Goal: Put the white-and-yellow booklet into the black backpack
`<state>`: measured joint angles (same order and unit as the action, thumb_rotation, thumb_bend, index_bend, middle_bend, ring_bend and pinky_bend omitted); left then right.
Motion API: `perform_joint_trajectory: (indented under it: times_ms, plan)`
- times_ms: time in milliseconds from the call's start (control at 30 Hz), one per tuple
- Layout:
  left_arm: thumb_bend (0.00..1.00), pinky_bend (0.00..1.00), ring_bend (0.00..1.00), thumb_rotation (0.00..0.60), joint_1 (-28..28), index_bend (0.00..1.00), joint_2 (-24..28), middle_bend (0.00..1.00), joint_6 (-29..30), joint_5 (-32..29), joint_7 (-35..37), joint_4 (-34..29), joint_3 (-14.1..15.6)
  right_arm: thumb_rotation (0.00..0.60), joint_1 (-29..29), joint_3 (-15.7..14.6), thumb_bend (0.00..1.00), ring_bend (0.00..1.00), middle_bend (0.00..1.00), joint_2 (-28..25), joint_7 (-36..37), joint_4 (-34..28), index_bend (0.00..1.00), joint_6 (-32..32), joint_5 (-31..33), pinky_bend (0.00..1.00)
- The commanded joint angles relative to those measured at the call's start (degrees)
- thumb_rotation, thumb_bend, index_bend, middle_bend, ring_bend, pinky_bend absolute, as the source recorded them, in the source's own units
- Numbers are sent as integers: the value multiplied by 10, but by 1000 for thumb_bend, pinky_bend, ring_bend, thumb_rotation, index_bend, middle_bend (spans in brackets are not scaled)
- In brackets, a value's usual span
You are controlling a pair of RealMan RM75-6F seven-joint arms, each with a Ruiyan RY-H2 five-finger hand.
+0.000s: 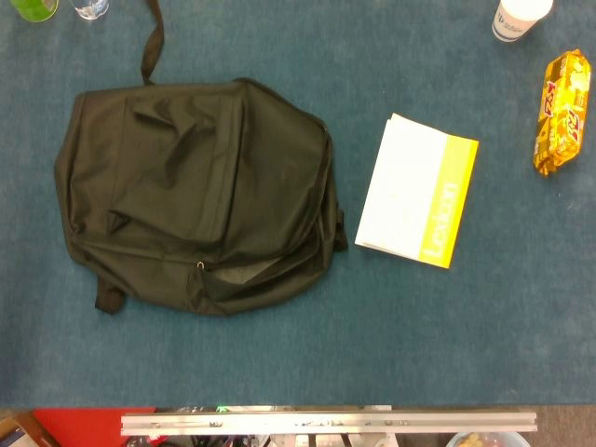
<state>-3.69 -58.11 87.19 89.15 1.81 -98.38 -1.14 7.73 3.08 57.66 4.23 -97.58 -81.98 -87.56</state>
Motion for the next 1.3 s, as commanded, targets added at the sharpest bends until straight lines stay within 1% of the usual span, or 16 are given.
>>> perform_joint_trajectory:
  times_ms: [33, 467, 733, 1100, 1300]
  plan:
    - [255, 244, 130, 600, -1, 163, -1, 206, -1, 0, -1, 0, 0, 600, 1, 1, 249, 330, 442, -2, -1, -2, 447, 0, -1, 464]
    - [255, 245, 130, 600, 2, 164, 1, 206, 1, 1, 9, 0, 2, 600, 4, 3, 248, 329, 441, -4, 2, -1, 448, 1, -6, 464]
    - [255, 245, 130, 600, 2, 172, 1, 206, 1, 4, 10, 2, 4, 600, 13, 2, 248, 329, 441, -8, 8, 2, 448, 7, -23, 464]
    - [255, 245, 130, 600, 3, 173, 1, 206, 2, 3, 6, -1, 4, 600, 44, 0, 248, 329, 441, -12, -14, -1, 447, 45, -43, 464]
    - [255, 245, 130, 600, 4, 173, 2, 207, 4, 5, 6, -2, 5, 600, 65, 1, 241, 329, 441, 4, -41, 10, 448, 63, -59, 464]
